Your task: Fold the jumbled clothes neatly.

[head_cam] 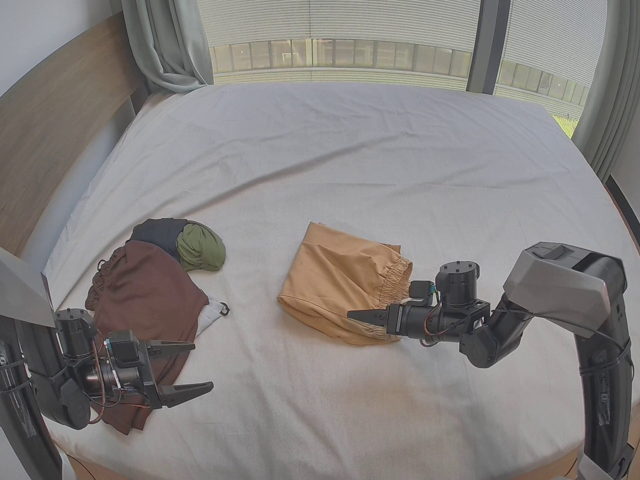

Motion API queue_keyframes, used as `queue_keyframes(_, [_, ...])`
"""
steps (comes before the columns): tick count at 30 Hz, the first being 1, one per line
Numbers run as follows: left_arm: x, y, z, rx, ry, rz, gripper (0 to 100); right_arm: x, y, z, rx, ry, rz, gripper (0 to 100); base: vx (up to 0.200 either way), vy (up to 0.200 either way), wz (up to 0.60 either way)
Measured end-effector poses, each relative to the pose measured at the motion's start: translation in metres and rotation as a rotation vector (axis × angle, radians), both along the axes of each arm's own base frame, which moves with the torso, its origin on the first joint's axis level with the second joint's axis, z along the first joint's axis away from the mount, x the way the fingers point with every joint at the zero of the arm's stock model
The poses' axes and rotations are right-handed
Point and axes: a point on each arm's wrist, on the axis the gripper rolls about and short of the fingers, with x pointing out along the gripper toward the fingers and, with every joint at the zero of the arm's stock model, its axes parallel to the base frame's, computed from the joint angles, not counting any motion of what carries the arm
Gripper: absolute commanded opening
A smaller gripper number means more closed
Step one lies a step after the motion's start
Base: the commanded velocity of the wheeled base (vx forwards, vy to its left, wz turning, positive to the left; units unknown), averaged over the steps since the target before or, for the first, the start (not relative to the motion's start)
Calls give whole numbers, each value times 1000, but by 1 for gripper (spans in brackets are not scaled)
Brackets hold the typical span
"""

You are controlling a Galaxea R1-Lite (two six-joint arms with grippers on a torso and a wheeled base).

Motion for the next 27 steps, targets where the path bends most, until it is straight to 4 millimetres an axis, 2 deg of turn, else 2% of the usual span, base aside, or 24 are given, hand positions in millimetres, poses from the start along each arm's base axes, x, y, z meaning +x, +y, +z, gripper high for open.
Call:
queue_keyframes(6, [0, -7, 3, -9, -1, -31, 100, -27, -9, 51, 4, -89, 15, 100, 0, 0, 0])
queue_keyframes(11, [-2, -18, 7, -18, -3, -78, 100, -66, -27, 95, -35, -166, 28, 100, 0, 0, 0])
queue_keyframes(16, [-7, -31, 18, -25, -24, -135, 100, -105, -52, 121, -117, -237, -6, 100, 0, 0, 0])
queue_keyframes(18, [-17, -42, 26, -32, -31, -182, 100, -121, -67, 133, -154, -284, -46, 100, 0, 0, 0])
queue_keyframes(22, [-37, -60, 38, -45, -32, -275, 100, -141, -96, 152, -204, -350, -134, 100, 0, 0, 0])
queue_keyframes(27, [-54, -77, 54, -66, -55, -370, 100, -161, -122, 171, -234, -405, -231, 100, 0, 0, 0])
